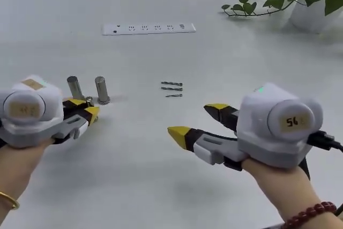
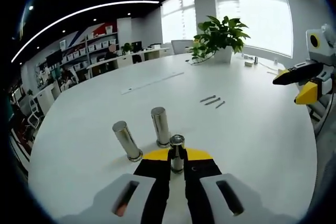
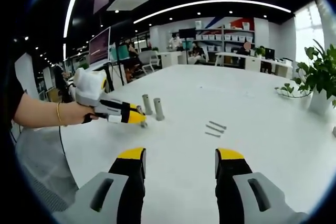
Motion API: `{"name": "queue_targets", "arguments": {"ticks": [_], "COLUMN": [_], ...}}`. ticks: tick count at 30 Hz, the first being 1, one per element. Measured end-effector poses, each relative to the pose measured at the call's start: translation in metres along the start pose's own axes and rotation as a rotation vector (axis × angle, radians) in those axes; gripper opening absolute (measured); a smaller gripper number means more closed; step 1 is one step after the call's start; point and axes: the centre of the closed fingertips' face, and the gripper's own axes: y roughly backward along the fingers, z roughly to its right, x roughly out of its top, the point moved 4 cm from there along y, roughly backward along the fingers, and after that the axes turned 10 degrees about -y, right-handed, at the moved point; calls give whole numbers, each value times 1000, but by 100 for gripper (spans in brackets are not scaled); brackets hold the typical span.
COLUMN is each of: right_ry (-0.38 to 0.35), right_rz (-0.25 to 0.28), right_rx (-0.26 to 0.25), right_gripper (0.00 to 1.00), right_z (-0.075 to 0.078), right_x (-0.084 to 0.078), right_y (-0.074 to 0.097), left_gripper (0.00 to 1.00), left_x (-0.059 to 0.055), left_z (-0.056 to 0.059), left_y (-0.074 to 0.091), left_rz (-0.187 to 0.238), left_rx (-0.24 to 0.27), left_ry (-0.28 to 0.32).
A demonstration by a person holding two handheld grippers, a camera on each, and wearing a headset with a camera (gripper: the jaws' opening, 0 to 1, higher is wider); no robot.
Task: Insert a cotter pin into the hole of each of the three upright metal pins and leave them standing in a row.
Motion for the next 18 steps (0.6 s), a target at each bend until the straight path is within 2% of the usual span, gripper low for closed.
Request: {"name": "queue_targets", "arguments": {"ticks": [12,18], "right_ry": [-2,-4], "right_rz": [0,-4], "right_rx": [-9,-9], "right_gripper": [49,49], "right_z": [2,3], "right_x": [-1,-4], "right_y": [5,5], "left_gripper": [6,6], "left_x": [10,7], "left_z": [29,36], "left_y": [-2,-5], "left_rz": [29,24], "left_rx": [-91,-121], "left_ry": [-12,-21]}}
